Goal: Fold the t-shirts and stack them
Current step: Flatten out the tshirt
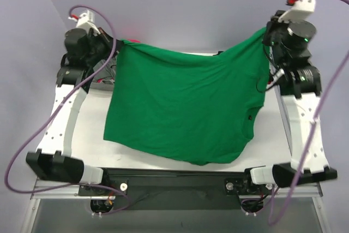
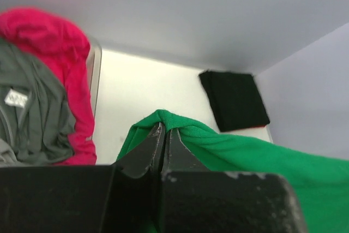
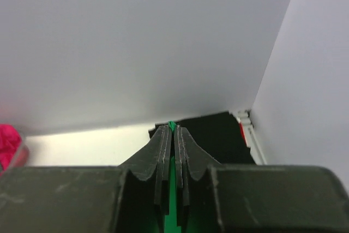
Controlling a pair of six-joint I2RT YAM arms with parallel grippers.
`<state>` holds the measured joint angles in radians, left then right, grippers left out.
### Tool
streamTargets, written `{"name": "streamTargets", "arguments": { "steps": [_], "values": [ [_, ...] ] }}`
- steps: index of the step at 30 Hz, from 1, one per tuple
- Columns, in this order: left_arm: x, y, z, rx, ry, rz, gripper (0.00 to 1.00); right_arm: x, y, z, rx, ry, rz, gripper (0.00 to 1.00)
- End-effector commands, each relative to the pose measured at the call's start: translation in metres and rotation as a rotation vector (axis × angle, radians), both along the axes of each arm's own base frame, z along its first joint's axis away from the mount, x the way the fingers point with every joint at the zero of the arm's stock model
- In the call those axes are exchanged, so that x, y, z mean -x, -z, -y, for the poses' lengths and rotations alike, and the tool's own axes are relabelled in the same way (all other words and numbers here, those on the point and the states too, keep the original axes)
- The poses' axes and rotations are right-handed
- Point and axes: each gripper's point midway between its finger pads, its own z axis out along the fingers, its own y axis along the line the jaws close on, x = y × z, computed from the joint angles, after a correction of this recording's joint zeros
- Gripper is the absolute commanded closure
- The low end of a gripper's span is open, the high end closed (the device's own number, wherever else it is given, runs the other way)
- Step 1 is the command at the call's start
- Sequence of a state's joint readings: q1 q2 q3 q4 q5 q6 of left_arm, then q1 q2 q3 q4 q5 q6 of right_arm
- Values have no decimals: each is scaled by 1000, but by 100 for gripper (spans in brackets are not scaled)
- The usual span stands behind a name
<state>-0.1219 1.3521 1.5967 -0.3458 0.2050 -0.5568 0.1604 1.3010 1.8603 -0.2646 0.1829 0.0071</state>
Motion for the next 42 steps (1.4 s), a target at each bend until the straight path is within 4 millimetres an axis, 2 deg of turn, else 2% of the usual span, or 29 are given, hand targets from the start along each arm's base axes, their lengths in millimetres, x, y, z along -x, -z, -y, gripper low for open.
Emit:
{"name": "streamTargets", "arguments": {
  "steps": [1, 3, 4, 7, 8, 10, 11, 13, 14, 15, 16, 17, 18, 19, 20, 22, 23, 24, 27, 29, 32, 34, 35, 37, 38, 39, 40, 42],
  "values": [
    [-10, -3, 10, 19, 49, -13, 100, -33, 5, 6, -61, -7, 14, 100],
    [-21, 5, 13, 18, 56, -40, 100, -48, 14, 6, -86, -15, -7, 100],
    [-23, 5, 14, 22, 60, -43, 100, -49, 7, 11, -99, -7, 7, 100],
    [-24, -11, 17, 26, 73, -2, 100, -53, -3, 12, -132, -16, 29, 100],
    [-21, -21, 16, 27, 70, 31, 100, -49, -18, 12, -138, -21, 65, 100],
    [-16, -27, 13, 22, 62, 55, 100, -47, -30, 8, -148, -42, 91, 100],
    [-8, -40, 12, 24, 58, 93, 100, -41, -43, 7, -151, -53, 121, 100],
    [-1, -39, 11, 31, 60, 104, 100, -32, -59, 3, -158, -79, 158, 100],
    [12, -56, 11, 42, 65, 161, 100, -27, -66, 2, -156, -86, 175, 100],
    [16, -48, 12, 57, 73, 149, 100, -16, -79, 2, -158, -90, 209, 100],
    [23, -54, 12, 67, 78, 172, 100, -9, -86, 3, -156, -93, 229, 100],
    [41, -70, 11, 79, 84, 228, 100, -1, -93, 4, -152, -92, 250, 100],
    [50, -75, 10, 94, 83, 245, 100, 14, -105, 5, -143, -94, 286, 100],
    [55, -72, 9, 99, 79, 247, 100, 23, -115, 5, -135, -96, 318, 100],
    [75, -88, 4, 109, 66, 299, 100, 32, -123, 7, -110, -91, 341, 100],
    [90, -91, -1, 124, 48, 317, 100, 58, -142, 9, -88, -89, 404, 100],
    [108, -102, -6, 133, 31, 354, 100, 67, -148, 10, -78, -86, 425, 100],
    [117, -106, -8, 139, 21, 366, 100, 83, -158, 11, -64, -84, 460, 100],
    [144, -118, -20, 155, -26, 383, 100, 110, -177, 13, -53, -80, 526, 100],
    [163, -126, -24, 157, -34, 372, 100, 126, -189, 14, -50, -81, 569, 100],
    [173, -125, -25, 151, -39, 326, 100, 136, -200, 7, -40, -124, 606, 100],
    [177, -127, -27, 155, -49, 315, 100, 125, -196, 7, -45, -124, 588, 100],
    [172, -117, -29, 152, -63, 274, 100, 108, -187, 5, -46, -125, 551, 100],
    [157, -91, -29, 152, -80, 184, 100, 86, -171, 3, -58, -133, 500, 100],
    [143, -67, -29, 150, -103, 96, 100, 73, -162, 1, -72, -142, 470, 100],
    [135, -51, -28, 185, -116, 23, 100, 47, -140, -2, -83, -145, 404, 100],
    [118, -22, -27, 187, -135, -78, 100, 33, -127, -6, -94, -159, 365, 100],
    [107, 10, -19, 191, -117, -179, 100, 0, -97, -14, -140, -187, 281, 100]
  ]
}}
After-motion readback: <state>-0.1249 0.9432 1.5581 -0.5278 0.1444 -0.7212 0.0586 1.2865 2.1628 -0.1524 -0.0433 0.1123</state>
